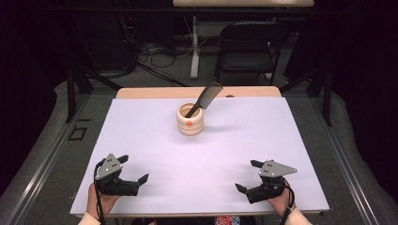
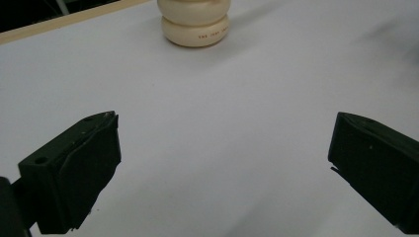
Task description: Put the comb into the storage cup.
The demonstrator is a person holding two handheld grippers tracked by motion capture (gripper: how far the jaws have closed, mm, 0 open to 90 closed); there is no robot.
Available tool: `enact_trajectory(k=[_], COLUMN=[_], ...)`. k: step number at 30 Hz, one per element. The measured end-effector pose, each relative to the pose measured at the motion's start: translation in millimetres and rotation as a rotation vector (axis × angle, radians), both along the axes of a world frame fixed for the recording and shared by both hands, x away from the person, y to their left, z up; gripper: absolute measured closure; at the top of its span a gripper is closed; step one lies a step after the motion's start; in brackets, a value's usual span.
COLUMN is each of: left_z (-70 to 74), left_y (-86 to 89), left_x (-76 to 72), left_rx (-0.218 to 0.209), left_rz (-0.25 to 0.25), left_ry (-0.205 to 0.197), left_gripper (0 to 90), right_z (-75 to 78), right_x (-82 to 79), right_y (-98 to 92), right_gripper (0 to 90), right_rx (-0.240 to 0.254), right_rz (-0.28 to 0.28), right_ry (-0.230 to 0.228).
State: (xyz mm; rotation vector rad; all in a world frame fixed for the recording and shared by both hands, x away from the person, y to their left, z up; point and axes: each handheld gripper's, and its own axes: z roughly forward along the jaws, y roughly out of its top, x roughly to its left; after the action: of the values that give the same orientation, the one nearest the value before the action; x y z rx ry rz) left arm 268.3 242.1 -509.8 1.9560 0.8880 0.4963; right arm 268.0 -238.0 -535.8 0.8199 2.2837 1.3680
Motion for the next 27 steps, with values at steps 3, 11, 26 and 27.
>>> enact_trajectory(k=[3,11,26,27], left_z=[-1.5,-3.0,-6.9,-7.6], left_y=[0.6,3.3,9.1,9.0], left_x=[-2.4,-9.1,-20.3,-20.4], left_rx=[0.0,0.002,0.0,-0.003], left_rz=[0.003,0.013,0.024,0.025], left_ry=[0.002,-0.001,-0.013,-0.012], left_gripper=[0.0,0.0,0.0,0.0], right_z=[0.0,0.0,-0.6,-0.5], right_x=[0.0,-0.1,0.1,0.0], right_y=[0.1,-0.3,0.0,-0.2], right_gripper=[0.0,0.0,0.0,0.0], right_rx=[0.0,0.001,0.002,0.002], right_rz=[0.0,-0.002,-0.003,-0.003], right_ry=[-0.001,-0.001,-0.001,0.001])
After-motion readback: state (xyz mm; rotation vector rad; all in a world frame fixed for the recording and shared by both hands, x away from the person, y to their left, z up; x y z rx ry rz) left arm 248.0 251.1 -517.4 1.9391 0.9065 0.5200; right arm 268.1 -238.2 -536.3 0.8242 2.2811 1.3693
